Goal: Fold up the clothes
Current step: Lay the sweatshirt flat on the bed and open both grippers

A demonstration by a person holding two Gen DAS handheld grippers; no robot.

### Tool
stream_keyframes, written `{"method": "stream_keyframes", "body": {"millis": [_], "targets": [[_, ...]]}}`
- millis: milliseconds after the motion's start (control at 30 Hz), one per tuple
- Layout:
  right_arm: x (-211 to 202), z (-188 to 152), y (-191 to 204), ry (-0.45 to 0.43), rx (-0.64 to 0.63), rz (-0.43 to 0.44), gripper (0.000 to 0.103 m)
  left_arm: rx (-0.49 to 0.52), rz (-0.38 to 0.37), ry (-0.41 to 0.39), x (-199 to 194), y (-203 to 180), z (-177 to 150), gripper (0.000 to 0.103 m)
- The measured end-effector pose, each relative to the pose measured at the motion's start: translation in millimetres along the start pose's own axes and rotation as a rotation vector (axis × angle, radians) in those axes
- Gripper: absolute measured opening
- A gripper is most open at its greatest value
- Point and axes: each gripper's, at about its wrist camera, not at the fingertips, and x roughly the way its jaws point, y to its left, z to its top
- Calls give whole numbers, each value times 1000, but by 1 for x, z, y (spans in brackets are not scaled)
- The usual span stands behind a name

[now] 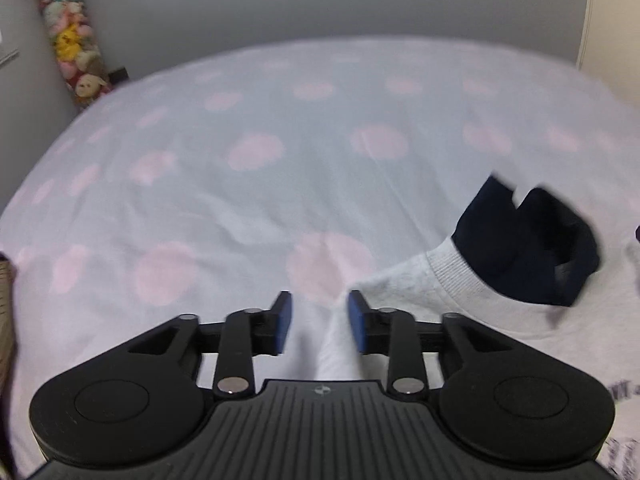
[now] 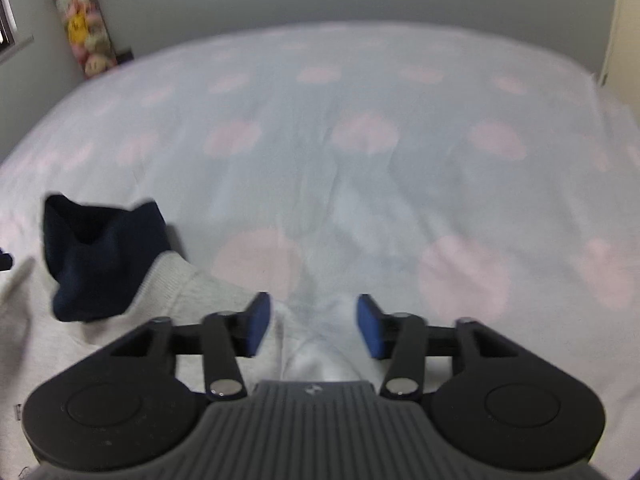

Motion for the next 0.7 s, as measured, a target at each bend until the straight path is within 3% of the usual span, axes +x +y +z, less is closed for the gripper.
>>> {"method": "stream_keyframes", "body": {"millis": [133,400,533,700], "targets": [[-59,-30,-4,-16,22,51,55,0,-2,-5,-57,25,-34,40],[-174,-141,9,-34,119,228,72,-72,1,69,-162,58,-135,48],[-217,-192,27,-63,122,246,75,-53,35,109,-211,51,-186,49],[-246,-242,57,-70,70,227,80,13,67,142,-243,31,-235,55]]}}
